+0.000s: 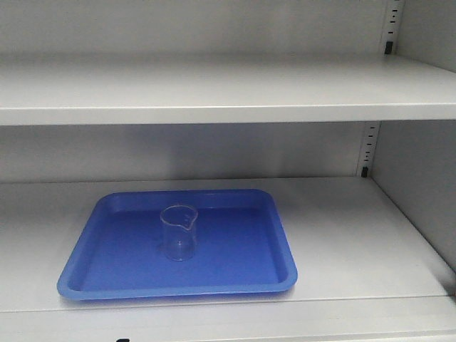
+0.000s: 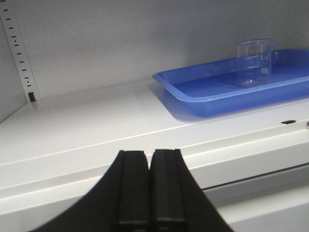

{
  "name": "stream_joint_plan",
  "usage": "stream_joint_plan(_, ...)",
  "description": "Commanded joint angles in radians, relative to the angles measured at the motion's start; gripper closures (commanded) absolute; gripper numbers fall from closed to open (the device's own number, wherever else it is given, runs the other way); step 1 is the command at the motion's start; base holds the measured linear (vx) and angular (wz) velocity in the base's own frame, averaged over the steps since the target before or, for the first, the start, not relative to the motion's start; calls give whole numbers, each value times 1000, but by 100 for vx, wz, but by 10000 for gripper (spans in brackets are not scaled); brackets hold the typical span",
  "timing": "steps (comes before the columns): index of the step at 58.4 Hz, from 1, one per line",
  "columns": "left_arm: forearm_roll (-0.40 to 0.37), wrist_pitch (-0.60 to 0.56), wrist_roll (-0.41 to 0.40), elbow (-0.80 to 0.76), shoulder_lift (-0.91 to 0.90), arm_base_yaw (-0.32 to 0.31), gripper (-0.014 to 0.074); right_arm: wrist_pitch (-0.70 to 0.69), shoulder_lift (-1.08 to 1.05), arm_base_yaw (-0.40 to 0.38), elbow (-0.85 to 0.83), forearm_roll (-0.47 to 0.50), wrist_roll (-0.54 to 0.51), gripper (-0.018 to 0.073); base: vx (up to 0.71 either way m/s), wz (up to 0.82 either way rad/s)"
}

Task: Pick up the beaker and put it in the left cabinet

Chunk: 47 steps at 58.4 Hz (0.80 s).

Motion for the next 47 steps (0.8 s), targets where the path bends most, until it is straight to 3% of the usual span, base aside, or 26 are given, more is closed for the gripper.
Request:
stream_joint_plan(1,-3,-75,-3,16,-19,-1,595,-77,-16,-5,6,-11,0,564,0,0)
stream_joint_plan(47,-3,-75,-3,16,-19,-1,595,-44,-16,-4,6,-11,0,564,0,0)
